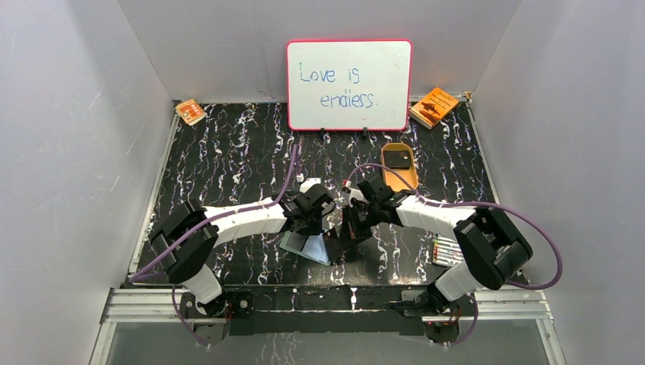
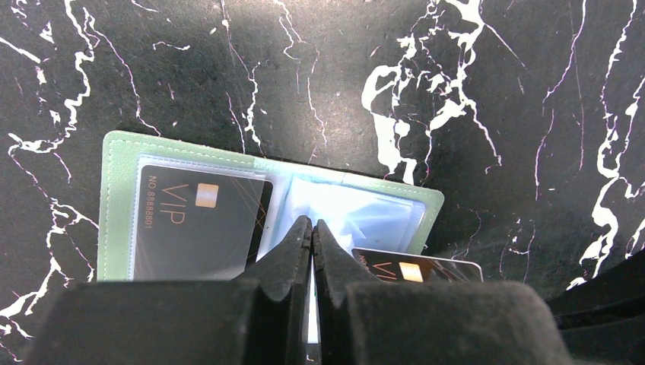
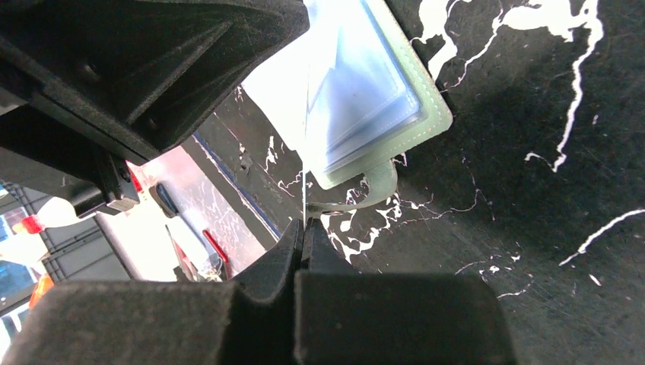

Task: Put the credit cards into the card holder
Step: Turn over the card slot in the card holder.

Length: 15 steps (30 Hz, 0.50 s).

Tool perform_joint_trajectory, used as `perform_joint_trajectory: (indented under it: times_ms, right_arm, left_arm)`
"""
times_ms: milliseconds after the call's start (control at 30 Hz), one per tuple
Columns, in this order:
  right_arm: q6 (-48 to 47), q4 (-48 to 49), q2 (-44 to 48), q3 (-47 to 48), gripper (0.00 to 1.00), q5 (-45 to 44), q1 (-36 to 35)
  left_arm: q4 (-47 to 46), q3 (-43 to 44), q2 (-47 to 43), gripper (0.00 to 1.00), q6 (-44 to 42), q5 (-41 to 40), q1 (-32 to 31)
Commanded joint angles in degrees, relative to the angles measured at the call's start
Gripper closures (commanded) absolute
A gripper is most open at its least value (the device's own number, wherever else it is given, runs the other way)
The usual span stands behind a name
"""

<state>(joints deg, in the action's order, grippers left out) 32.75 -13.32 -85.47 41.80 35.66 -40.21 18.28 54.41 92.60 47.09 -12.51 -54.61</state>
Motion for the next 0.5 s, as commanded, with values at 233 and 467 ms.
perform_joint_trajectory:
  times_ms: [233,467]
  right_arm:
    - [-1.0,-1.8,1.5,-0.1,1.00,-1.8,-0.3]
    - [-1.0,-0.9,-0.1,0.0,1.00,-0.3,-0.3]
  left_arm:
    - [0.7,0.0,-0.7,1.00,-0.2,-1.3,-0.3]
    - [0.6,-0.2,-1.3,1.00,-0.1,-1.3,-0.3]
